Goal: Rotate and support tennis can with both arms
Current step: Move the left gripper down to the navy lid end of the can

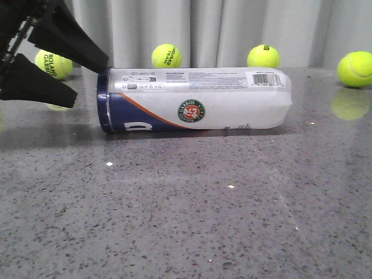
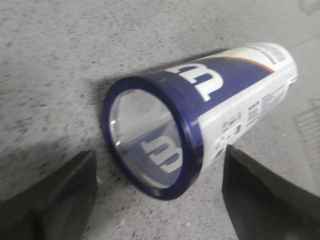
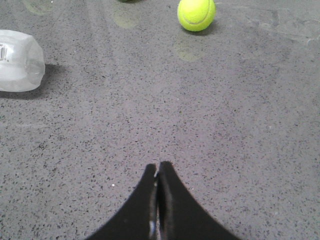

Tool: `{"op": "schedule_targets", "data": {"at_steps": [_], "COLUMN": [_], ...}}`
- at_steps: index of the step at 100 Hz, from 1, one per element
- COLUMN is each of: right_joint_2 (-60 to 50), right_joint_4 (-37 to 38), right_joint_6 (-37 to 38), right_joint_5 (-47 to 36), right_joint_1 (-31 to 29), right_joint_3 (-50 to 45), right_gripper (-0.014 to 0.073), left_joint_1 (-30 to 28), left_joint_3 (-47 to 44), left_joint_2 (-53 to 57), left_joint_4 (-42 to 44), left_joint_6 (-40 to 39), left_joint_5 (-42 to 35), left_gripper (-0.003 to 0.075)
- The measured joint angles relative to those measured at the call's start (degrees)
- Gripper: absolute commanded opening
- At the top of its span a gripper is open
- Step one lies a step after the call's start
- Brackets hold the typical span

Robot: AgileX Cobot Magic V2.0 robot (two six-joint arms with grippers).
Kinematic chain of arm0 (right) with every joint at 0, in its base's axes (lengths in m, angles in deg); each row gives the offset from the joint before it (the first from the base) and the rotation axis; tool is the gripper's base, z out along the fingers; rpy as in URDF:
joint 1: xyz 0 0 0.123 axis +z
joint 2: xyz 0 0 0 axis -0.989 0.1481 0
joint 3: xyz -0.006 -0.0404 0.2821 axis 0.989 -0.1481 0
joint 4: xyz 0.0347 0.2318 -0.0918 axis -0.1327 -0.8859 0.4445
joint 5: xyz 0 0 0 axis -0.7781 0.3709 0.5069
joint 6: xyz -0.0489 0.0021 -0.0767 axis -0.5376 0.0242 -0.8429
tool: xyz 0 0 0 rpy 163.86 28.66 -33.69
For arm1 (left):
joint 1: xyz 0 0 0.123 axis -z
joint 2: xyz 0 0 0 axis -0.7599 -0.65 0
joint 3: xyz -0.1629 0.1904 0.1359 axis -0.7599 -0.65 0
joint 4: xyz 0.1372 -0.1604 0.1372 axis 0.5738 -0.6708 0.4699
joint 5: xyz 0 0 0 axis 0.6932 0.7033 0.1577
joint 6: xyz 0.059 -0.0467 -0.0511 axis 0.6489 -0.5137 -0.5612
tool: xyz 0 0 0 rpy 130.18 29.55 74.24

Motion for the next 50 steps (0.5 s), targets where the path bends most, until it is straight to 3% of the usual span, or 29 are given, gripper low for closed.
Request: {"op": "schedule_targets", "data": {"at_steps": [50], "right_joint_2": [0.00], "right_joint_4": [0.00], "right_joint_6": [0.00], "right_joint_5": [0.00], "right_joint_1": [0.00], "right_joint_3": [0.00], "right_gripper": [-0.0067], "left_joint_1": [0.27], "left_joint_3": [2.21], "left_joint_2": [-10.35], "left_joint_4": [-13.60], "left_joint_6": [8.64], "left_joint_5": [9.30], "left_gripper": [0.0493]}}
